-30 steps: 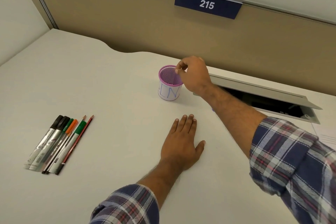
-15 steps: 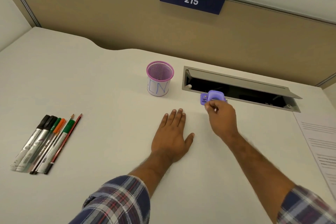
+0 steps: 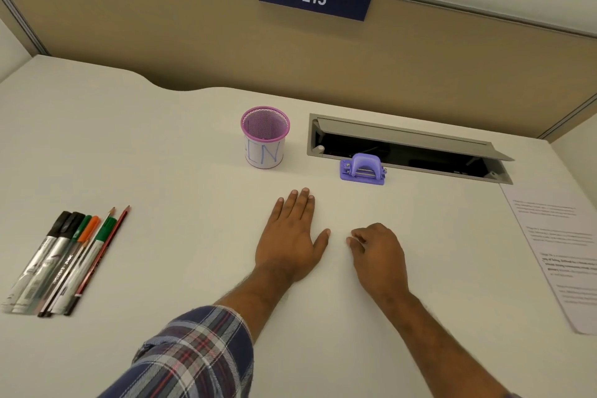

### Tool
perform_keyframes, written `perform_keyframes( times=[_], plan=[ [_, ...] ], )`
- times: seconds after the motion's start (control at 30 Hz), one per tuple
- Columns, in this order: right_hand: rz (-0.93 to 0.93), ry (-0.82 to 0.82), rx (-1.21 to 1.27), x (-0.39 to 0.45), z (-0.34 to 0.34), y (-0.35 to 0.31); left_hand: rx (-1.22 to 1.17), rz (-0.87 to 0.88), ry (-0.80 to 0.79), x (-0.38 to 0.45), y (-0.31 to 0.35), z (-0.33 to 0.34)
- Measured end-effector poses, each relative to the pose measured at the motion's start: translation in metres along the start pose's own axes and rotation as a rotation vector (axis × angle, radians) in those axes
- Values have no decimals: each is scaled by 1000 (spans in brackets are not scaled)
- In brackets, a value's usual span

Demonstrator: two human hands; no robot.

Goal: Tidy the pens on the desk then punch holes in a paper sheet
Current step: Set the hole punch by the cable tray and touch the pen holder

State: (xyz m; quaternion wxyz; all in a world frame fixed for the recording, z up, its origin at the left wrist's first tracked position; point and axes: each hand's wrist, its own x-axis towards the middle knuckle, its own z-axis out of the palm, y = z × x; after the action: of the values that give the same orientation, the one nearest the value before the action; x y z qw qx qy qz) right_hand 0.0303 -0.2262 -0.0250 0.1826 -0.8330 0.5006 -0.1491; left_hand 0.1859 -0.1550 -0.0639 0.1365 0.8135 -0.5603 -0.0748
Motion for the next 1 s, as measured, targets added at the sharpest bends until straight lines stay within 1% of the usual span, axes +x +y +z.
perform_keyframes(
  times=[0.17, 0.33, 0.43, 0.5, 0.63, 0.77, 1.0],
  plan=[
    [-26, -6, -74, 1, 2, -3, 9, 2, -4, 0, 0, -1],
    [-16, -35, -93, 12, 2, -8, 18, -4, -5, 5, -4, -3],
    [-51, -53, -112, 17, 1, -10, 31, -10, 11, 5, -6, -6],
    [-40, -92, -156, 8, -2, -1, 14, 12, -41, -3, 2, -1],
    [-84, -130, -226, 15, -1, -2, 9, -4, -22, -1, 1, -3],
    [-85, -167, -284, 20, 0, -2, 14, 0, -30, -1, 1, -4],
    [-128, -141, -303, 16, 5, 6, 26, 0, -25, -1, 1, -4]
  ],
)
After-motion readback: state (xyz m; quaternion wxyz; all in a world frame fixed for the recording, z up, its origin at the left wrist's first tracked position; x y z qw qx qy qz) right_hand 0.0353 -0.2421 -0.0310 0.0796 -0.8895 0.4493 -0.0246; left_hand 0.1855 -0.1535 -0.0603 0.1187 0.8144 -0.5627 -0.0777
